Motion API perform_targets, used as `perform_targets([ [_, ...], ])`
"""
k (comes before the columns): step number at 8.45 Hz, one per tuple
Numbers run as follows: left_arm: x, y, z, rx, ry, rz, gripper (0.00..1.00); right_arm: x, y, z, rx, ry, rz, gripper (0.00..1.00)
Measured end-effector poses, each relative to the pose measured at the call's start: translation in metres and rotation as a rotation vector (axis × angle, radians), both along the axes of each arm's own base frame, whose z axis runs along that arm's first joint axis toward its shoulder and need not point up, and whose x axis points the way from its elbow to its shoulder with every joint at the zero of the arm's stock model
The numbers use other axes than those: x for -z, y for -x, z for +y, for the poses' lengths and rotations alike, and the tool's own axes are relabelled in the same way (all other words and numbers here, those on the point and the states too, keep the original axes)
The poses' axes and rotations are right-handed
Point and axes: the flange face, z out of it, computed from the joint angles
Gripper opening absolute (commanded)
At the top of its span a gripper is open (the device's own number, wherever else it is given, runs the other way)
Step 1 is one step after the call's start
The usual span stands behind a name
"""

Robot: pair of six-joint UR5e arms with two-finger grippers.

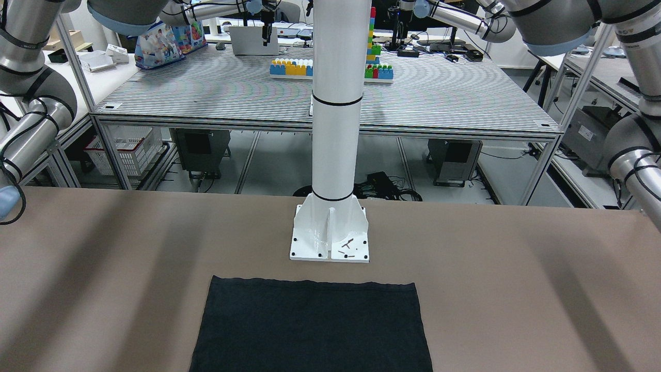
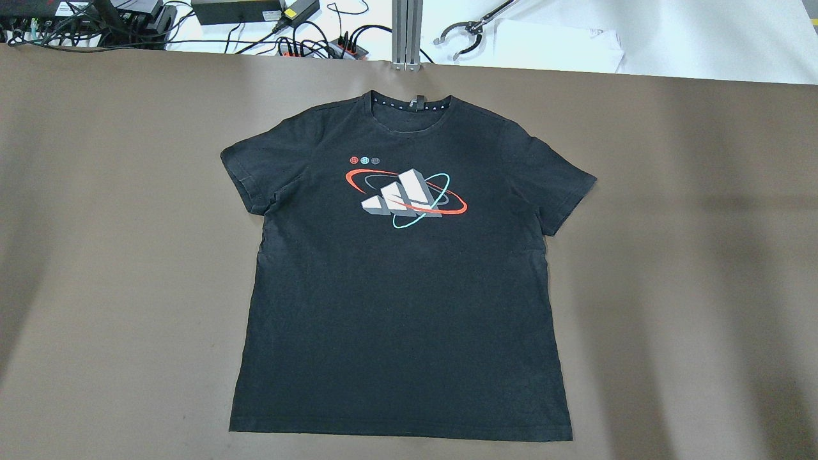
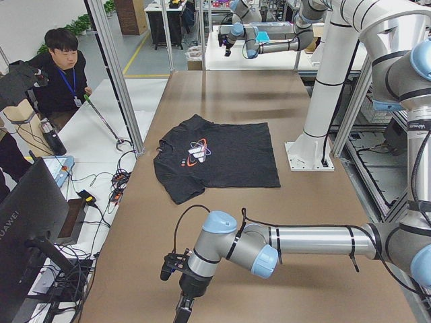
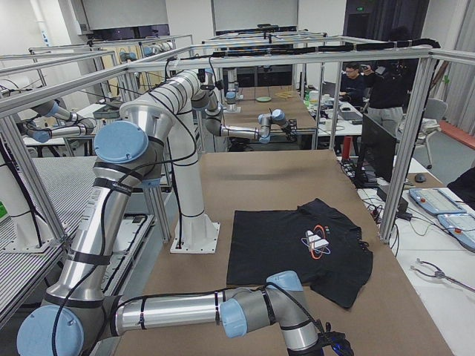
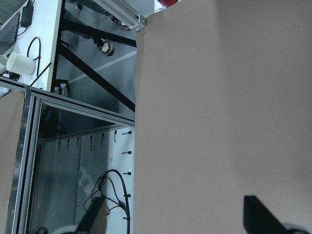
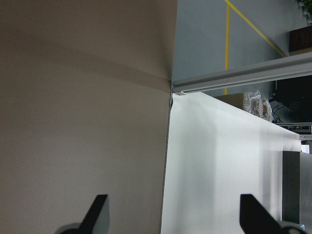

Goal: Fold clothes

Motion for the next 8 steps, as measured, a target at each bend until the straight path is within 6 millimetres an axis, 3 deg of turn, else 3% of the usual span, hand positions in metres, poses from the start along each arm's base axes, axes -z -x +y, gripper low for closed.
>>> perform_targets([
  [8, 0.0003, -0.0003, 0.0001, 0.0, 0.0, 0.004, 1.0, 0.0084, 0.0013, 0.0, 0.008, -0.016, -0.012, 0.95],
])
